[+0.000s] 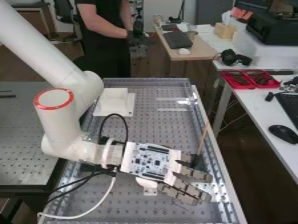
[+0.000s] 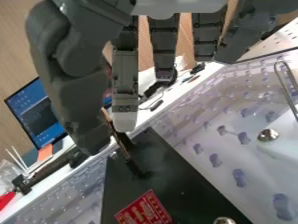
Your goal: Grab the drill bit and place it in the clear container
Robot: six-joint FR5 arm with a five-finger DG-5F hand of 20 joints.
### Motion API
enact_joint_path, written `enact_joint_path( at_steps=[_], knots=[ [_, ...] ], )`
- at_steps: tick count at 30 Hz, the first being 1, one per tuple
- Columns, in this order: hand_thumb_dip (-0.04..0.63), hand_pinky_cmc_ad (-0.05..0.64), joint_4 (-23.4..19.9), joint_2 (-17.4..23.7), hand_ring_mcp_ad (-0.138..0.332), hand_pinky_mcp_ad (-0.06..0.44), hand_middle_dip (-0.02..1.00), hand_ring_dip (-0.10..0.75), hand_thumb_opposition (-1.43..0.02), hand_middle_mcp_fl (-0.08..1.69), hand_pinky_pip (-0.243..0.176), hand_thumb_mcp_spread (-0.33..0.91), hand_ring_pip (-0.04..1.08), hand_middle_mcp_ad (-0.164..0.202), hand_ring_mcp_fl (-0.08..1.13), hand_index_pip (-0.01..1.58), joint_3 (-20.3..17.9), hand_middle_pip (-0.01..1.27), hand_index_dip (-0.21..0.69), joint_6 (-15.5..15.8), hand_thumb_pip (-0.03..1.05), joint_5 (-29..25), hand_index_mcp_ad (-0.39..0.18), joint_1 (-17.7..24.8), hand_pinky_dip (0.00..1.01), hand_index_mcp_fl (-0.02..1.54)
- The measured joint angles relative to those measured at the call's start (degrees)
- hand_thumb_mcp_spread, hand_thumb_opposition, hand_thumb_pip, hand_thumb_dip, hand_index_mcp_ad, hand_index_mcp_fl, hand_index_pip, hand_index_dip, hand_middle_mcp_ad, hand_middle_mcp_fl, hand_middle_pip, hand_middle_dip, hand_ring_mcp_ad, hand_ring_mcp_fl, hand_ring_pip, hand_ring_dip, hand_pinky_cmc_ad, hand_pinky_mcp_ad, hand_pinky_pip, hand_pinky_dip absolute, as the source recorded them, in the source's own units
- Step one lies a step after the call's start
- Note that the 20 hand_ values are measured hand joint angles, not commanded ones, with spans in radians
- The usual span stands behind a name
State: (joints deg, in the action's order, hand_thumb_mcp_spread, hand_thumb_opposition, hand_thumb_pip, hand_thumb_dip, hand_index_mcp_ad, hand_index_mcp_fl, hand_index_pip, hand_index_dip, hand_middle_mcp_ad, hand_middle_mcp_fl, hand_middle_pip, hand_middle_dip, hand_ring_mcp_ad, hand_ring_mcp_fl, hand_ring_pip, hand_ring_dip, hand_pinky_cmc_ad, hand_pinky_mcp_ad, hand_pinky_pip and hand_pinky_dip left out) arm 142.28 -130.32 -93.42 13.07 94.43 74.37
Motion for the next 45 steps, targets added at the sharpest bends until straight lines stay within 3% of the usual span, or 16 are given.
enact_joint_path(
  at_steps=[9,21,28,34,45],
  knots=[
    [0.222,0.262,0.1,-0.1,0.248,0.183,0.17,0.016,-0.88,0.17,-0.091,0.61,0.08,0.091,0.03,1.45,0.2,0.15,0.218,0.6,0.50,0.2,-0.136,-0.2,0.18,0.47],
    [0.220,0.262,0.1,0.0,0.244,0.183,0.17,0.017,-0.90,0.18,-0.091,0.63,0.08,0.094,0.05,1.45,0.5,0.15,0.237,0.4,0.50,0.4,-0.138,-0.3,0.18,0.48],
    [0.223,0.262,-0.9,0.3,0.244,0.185,0.17,0.024,-0.90,0.18,-0.091,0.58,0.08,0.094,0.05,1.29,-0.2,0.14,0.215,-1.2,0.51,0.5,-0.138,-0.5,0.18,0.36],
    [0.223,0.262,-1.9,0.7,0.246,0.183,0.18,0.024,-0.88,0.18,-0.091,0.57,0.09,0.094,0.04,1.22,-1.0,0.14,0.173,-1.4,0.51,0.7,-0.138,-0.7,0.18,0.38],
    [0.223,0.262,-2.4,0.2,0.243,0.183,0.19,0.024,-0.89,0.20,-0.091,0.59,0.09,0.094,0.04,1.27,-0.9,0.14,0.164,-1.2,0.51,1.2,-0.138,-0.6,0.18,0.59]
  ],
)
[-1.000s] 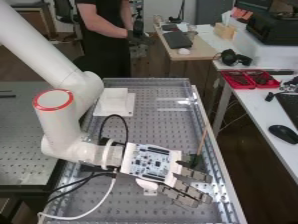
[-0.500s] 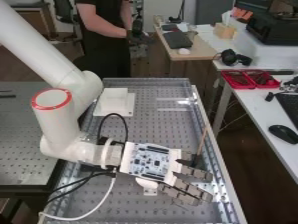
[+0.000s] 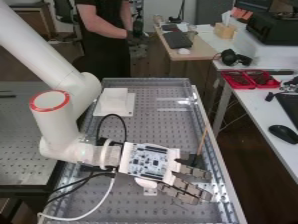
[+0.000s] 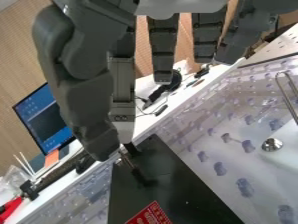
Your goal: Grab the drill bit and place it in the clear container
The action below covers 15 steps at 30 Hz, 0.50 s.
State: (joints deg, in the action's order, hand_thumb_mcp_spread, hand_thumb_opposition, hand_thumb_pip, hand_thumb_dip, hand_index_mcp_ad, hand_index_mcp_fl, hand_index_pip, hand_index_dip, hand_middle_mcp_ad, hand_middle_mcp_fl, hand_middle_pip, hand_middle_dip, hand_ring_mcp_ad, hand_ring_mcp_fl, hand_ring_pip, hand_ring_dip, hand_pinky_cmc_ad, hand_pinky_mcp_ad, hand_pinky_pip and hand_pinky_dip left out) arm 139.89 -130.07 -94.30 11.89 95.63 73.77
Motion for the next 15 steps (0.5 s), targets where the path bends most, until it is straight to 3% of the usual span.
enact_joint_path(
  at_steps=[4,15],
  knots=[
    [0.220,0.260,-0.2,-0.1,0.246,0.185,0.19,0.024,-0.91,0.20,-0.091,0.61,0.09,0.094,0.05,1.27,0.1,0.14,0.154,-0.1,0.50,0.3,-0.138,-0.1,0.18,0.61],
    [0.220,0.278,0.5,-0.5,0.244,0.183,0.19,0.024,-0.92,0.21,-0.091,0.62,0.08,0.094,0.05,1.05,1.1,0.14,0.152,0.3,0.47,0.4,-0.171,-0.2,0.18,0.71]
  ],
)
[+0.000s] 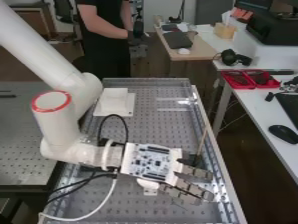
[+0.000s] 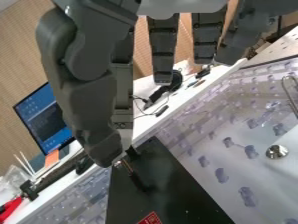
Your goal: Grab the drill bit and place it in the clear container
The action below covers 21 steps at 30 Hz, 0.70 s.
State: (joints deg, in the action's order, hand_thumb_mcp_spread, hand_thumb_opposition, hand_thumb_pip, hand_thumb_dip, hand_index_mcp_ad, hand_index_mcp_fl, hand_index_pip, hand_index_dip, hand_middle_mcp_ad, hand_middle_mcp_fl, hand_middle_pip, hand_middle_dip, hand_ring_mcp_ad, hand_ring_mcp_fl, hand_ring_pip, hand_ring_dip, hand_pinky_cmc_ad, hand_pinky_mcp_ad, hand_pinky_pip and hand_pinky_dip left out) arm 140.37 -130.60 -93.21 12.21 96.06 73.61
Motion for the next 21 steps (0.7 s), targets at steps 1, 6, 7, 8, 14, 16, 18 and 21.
enact_joint_path(
  at_steps=[1,6,7,8,14,16,18,21],
  knots=[
    [0.220,0.278,0.1,-0.1,0.244,0.183,0.19,0.024,-0.92,0.21,-0.091,0.62,0.08,0.094,0.05,1.03,0.1,0.14,0.152,0.0,0.46,0.0,-0.168,0.0,0.18,0.71],
    [0.220,0.278,0.2,-0.3,0.241,0.183,0.19,0.024,-0.91,0.21,-0.091,0.61,0.08,0.094,0.05,0.93,0.3,0.14,0.152,-0.2,0.46,0.1,-0.171,0.1,0.18,0.65],
    [0.220,0.278,0.2,-0.4,0.241,0.183,0.19,0.024,-0.91,0.21,-0.091,0.61,0.08,0.094,0.05,0.93,0.4,0.14,0.152,-0.2,0.47,0.1,-0.171,0.1,0.18,0.66],
    [0.220,0.278,0.2,-0.4,0.241,0.183,0.19,0.024,-0.91,0.21,-0.091,0.61,0.08,0.094,0.05,0.91,0.4,0.14,0.148,-0.2,0.47,0.1,-0.168,0.1,0.18,0.65],
    [0.220,0.291,0.3,-0.4,0.236,0.183,0.19,0.024,-0.88,0.21,-0.091,0.59,0.08,0.094,0.06,0.90,0.4,0.14,0.138,-0.3,0.47,0.1,-0.171,0.1,0.18,0.66],
    [0.220,0.291,0.3,-0.4,0.232,0.183,0.19,0.024,-0.88,0.21,-0.091,0.59,0.08,0.094,0.06,0.90,0.3,0.14,0.138,-0.3,0.47,0.1,-0.171,0.0,0.18,0.66],
    [0.220,0.291,0.2,-0.3,0.232,0.183,0.19,0.024,-0.88,0.21,-0.091,0.59,0.08,0.094,0.06,0.90,0.2,0.14,0.138,-0.3,0.47,0.0,-0.171,0.0,0.18,0.66],
    [0.220,0.291,0.2,-0.2,0.232,0.183,0.19,0.024,-0.88,0.21,-0.091,0.59,0.08,0.094,0.06,0.90,0.1,0.14,0.138,-0.2,0.47,0.0,-0.171,-0.1,0.18,0.66]
  ],
)
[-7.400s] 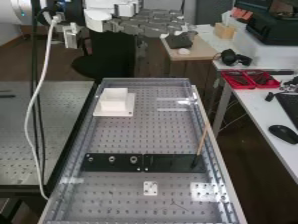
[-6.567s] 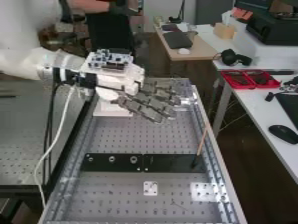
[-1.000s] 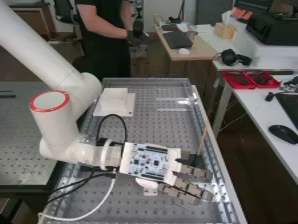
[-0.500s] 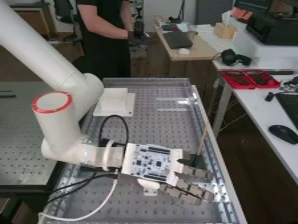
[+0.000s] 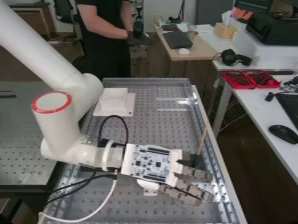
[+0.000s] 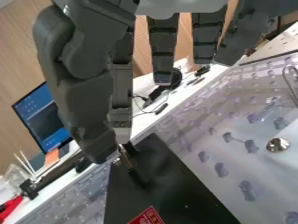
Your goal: Grab the drill bit and place it in the clear container
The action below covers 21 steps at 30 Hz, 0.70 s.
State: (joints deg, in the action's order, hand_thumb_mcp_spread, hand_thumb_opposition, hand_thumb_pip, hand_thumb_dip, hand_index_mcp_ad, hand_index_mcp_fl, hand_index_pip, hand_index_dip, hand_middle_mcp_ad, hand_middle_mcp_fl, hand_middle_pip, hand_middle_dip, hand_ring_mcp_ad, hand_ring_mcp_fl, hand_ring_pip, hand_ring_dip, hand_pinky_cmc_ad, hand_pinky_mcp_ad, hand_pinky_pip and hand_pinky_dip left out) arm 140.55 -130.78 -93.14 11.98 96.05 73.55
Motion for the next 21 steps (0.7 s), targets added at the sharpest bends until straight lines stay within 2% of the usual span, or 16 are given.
enact_joint_path(
  at_steps=[6,8,10,16,21],
  knots=[
    [0.220,0.291,0.0,0.0,0.230,0.183,0.19,0.024,-0.89,0.22,-0.091,0.59,0.08,0.094,0.06,0.91,0.0,0.14,0.141,0.0,0.47,0.0,-0.171,0.0,0.18,0.66],
    [0.223,0.291,-0.1,-0.1,0.230,0.183,0.19,0.024,-0.89,0.21,-0.091,0.61,0.08,0.091,0.06,1.00,0.0,0.14,0.138,0.0,0.47,0.0,-0.171,0.0,0.18,0.76],
    [0.220,0.290,-0.2,-0.2,0.230,0.183,0.19,0.033,-0.91,0.22,-0.091,0.61,0.09,0.091,0.06,1.06,0.0,0.14,0.124,0.1,0.47,-0.1,-0.171,0.1,0.18,0.79],
    [0.220,0.293,-1.3,-0.2,0.230,0.183,0.19,0.038,-0.94,0.29,-0.091,0.63,0.09,0.091,0.08,1.04,-0.2,0.14,0.124,0.0,0.45,-0.6,-0.171,0.2,0.18,0.84],
    [0.218,0.312,-1.7,-0.1,0.230,0.185,0.19,0.038,-0.94,0.28,-0.091,0.64,0.08,0.091,0.09,0.95,-0.3,0.14,0.124,0.1,0.42,-0.8,-0.168,0.2,0.18,0.92]
  ],
)
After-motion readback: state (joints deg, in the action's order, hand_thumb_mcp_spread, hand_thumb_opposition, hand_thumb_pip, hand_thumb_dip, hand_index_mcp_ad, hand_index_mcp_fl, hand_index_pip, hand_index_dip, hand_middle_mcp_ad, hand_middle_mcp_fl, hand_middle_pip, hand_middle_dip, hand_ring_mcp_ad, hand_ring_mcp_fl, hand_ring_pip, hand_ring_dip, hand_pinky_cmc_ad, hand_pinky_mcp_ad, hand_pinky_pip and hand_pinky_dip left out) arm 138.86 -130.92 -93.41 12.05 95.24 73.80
